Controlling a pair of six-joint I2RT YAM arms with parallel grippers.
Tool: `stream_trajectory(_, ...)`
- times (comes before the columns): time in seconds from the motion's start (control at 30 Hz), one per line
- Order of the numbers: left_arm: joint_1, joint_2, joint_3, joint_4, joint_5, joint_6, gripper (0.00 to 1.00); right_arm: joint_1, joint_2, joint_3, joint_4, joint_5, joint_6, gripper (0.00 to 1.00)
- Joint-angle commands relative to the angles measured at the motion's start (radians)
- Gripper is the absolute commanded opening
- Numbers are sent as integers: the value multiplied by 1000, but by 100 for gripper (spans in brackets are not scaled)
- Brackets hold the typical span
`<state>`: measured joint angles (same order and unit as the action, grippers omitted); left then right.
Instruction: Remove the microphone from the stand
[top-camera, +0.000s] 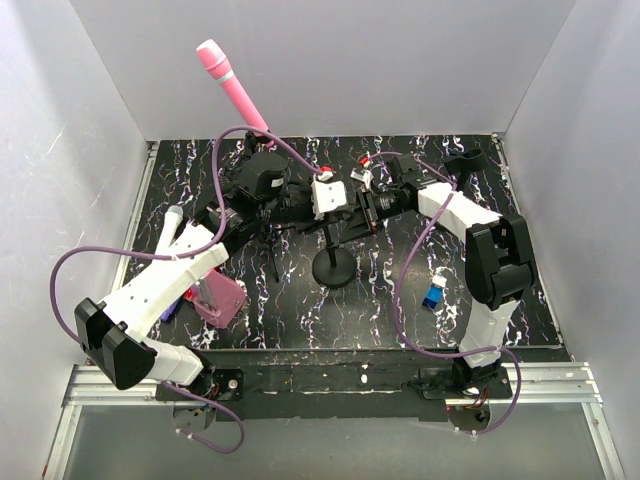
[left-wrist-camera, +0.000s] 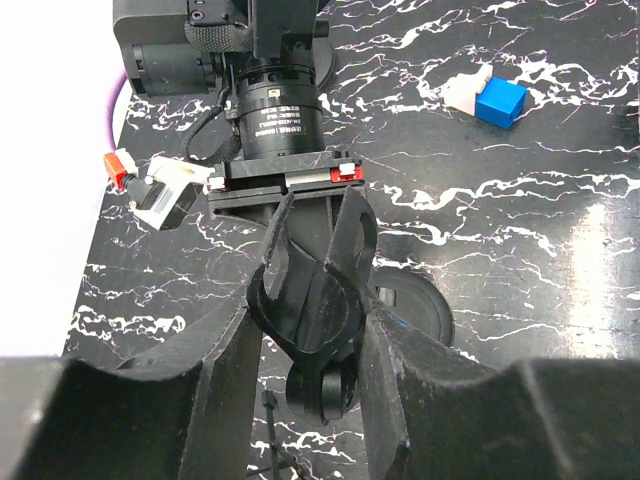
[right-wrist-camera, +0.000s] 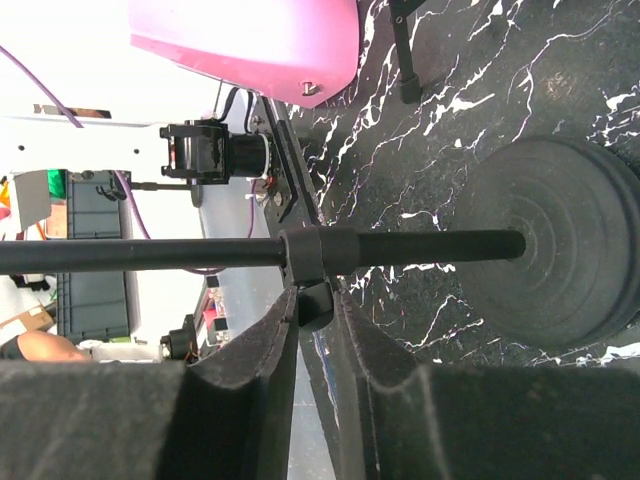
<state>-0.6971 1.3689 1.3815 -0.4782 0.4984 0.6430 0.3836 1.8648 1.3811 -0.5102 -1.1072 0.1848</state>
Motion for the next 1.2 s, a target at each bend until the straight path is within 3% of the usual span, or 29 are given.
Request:
stream_trajectory(0.0, 4, -37, 8, 64, -27, 38, 0, 11, -7, -2, 26, -80, -2, 32)
stream_trajectory(0.07, 4, -48, -2, 64, -29, 40, 0, 11, -16, -1, 27, -92, -13, 33)
stream_trajectory(0.2, 4, -57, -30, 72, -53, 43, 0, 21, -55, -2, 10, -88, -103, 4)
stream_trajectory(0.3, 4, -64, -55, 104, -84, 21, 0, 49, -117, 13, -111, -8, -328, 1)
stream_trajectory(0.4, 8, -64, -64, 142, -107, -16, 0, 75, -203, -37, -116, 96, -473, 1)
stream_trajectory(0.63, 15, -47, -61, 161, -116, -39, 0, 124, -469, -371, 350, 340, -645, 1)
stream_trajectory(0.73, 15, -47, -50, 145, -104, -37, 0, 123, -469, -381, 470, 443, -511, 1)
stream_trajectory(0.83, 15, -48, -48, 135, -90, -39, 0, 72, -342, -234, 325, 396, -322, 28)
stream_trajectory(0.93, 13, -50, -48, 127, -75, -39, 0, 44, -309, -273, 380, 267, -194, 72)
stream_trajectory(1.03, 13, -51, -50, 130, -69, -42, 0, 43, -268, -237, 297, 187, -217, 80)
stream_trajectory(1.17, 15, -56, -56, 135, -77, -43, 0, 43, -236, -195, 242, 148, -235, 75)
